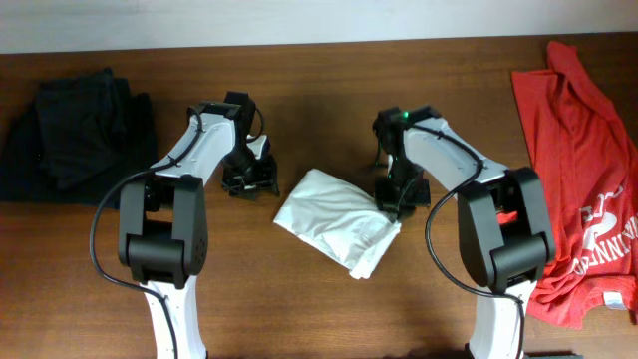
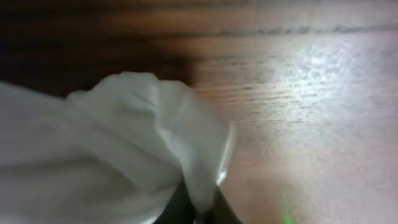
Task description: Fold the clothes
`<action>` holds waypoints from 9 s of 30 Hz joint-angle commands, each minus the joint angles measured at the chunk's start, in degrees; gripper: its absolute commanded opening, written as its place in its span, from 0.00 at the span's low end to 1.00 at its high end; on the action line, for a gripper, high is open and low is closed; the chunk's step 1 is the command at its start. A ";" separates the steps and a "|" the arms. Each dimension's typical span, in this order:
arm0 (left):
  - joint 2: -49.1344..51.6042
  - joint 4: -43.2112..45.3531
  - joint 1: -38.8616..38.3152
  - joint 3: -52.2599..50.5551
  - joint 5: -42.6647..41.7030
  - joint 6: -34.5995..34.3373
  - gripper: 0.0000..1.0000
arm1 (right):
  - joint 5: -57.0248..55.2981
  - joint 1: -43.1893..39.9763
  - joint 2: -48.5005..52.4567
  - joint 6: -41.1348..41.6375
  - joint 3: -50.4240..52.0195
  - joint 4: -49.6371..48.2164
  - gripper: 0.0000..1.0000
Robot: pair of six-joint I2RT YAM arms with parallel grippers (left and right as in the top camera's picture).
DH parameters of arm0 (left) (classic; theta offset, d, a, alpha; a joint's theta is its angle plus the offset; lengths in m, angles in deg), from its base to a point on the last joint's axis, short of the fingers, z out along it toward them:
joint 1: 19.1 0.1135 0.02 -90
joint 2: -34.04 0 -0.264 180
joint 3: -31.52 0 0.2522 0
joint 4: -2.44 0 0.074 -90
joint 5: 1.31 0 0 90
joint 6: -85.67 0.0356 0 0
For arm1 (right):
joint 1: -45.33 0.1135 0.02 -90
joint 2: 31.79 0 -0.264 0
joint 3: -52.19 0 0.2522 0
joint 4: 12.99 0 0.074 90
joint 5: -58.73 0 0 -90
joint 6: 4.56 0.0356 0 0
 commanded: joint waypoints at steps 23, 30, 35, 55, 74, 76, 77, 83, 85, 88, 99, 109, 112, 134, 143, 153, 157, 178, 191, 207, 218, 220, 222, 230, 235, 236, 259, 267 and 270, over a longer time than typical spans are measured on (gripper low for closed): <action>-1.60 6.99 -7.10 9.70 -14.51 13.44 0.63 | 5.90 -4.15 -6.75 -2.91 -17.35 13.62 0.48; -0.74 7.37 -11.32 8.48 -6.82 13.40 0.63 | 10.86 2.43 -6.75 -5.51 -10.21 11.56 0.46; -0.74 8.72 -11.15 4.81 -5.73 13.40 0.63 | 15.47 2.82 -6.75 -6.71 -4.48 8.57 0.43; -0.74 -1.92 -11.13 -5.46 0.42 6.86 0.62 | -1.01 -3.91 -6.75 -6.64 11.32 -11.96 0.43; -10.36 9.35 -8.87 0.72 -2.16 2.60 0.57 | 1.01 -6.95 -15.34 -7.23 -4.15 -3.85 0.44; -9.16 11.39 -8.87 0.70 -2.16 2.60 0.58 | 4.90 -6.88 -15.19 -7.26 -3.45 -2.25 0.44; -8.57 11.96 -8.87 0.70 -2.16 2.60 0.58 | 6.97 -6.88 -15.17 -7.26 -2.38 -2.08 0.44; -2.49 11.74 -9.64 0.55 -3.72 2.62 0.58 | 9.35 -6.91 -15.17 -7.04 7.28 -4.92 0.43; -0.94 10.54 -10.16 0.55 -4.72 2.62 0.58 | 9.35 -6.91 -15.17 -7.04 11.34 -7.48 0.43; -0.09 6.97 -10.84 0.44 -4.70 2.62 0.58 | 9.33 -6.91 -15.17 -7.04 17.05 -12.52 0.44; -0.11 -14.73 -11.41 0.28 -4.55 2.67 0.56 | -11.50 -10.14 -15.17 -7.04 23.58 -25.14 0.53; -0.63 -7.58 -9.94 5.60 -6.84 3.50 0.56 | -11.98 -12.70 -15.23 -12.63 1.05 -10.67 0.61; -0.63 2.23 -8.33 10.27 -15.37 7.04 0.68 | -11.96 -12.70 -15.23 -12.61 -5.90 -3.04 0.62; 13.11 20.48 -18.97 10.62 -38.62 10.34 0.66 | -11.78 -12.70 -15.98 -13.53 -24.00 17.05 0.65; 11.93 20.28 -17.73 14.40 -29.18 10.36 0.01 | -11.96 -16.11 -15.98 -15.02 -24.00 17.75 0.65; -0.24 9.77 -1.40 23.15 -8.70 10.40 0.01 | -10.01 -24.35 -15.98 -15.02 -24.00 18.53 0.64; -6.64 8.57 7.37 23.19 -2.27 10.40 0.01 | -10.03 -24.68 -15.98 -15.02 -24.00 18.51 0.64; -8.81 19.41 38.80 23.17 -0.39 10.36 0.01 | -9.99 -24.59 -15.98 -14.97 -24.00 18.73 0.64; 0.26 17.68 46.66 23.04 0.63 10.32 0.99 | -9.99 -24.59 -15.98 -14.97 -24.00 20.00 0.64; -11.13 14.80 41.88 24.61 -9.22 8.13 0.99 | -10.01 -24.59 -15.98 -15.02 -23.89 19.98 0.70; -11.04 -5.66 17.31 24.61 3.17 8.15 0.99 | 5.09 -24.59 -14.93 -23.56 -22.49 20.04 0.99; -11.04 -10.91 14.86 24.61 4.15 8.15 0.99 | 5.07 -24.59 -14.93 -23.56 -21.51 21.46 0.99; -11.04 -17.66 12.33 24.61 4.57 8.15 0.99 | 5.09 -24.59 -14.95 -23.58 -20.55 24.96 0.99; -11.32 -32.98 10.88 24.52 6.78 8.20 0.99 | 5.27 -24.59 -18.69 -24.11 -15.08 26.71 0.99; -19.74 -31.74 10.82 16.68 7.89 8.17 0.99 | 5.27 -24.59 -27.76 -24.92 -6.84 21.97 0.99; -22.36 -29.90 10.82 14.21 8.24 8.17 0.99 | 5.27 -24.59 -31.12 -25.07 -4.37 19.10 0.99; -100.74 12.20 10.88 -45.79 9.90 6.45 0.99 | 5.05 -24.59 -88.80 -25.05 27.56 -5.29 0.99; -100.72 6.56 10.88 -45.79 9.90 6.45 0.99 | 5.05 -24.59 -88.76 -25.05 27.56 -5.29 0.99; -100.72 4.26 10.88 -45.79 9.90 6.45 0.99 | 5.05 -24.59 -88.85 -25.05 27.61 -5.29 0.98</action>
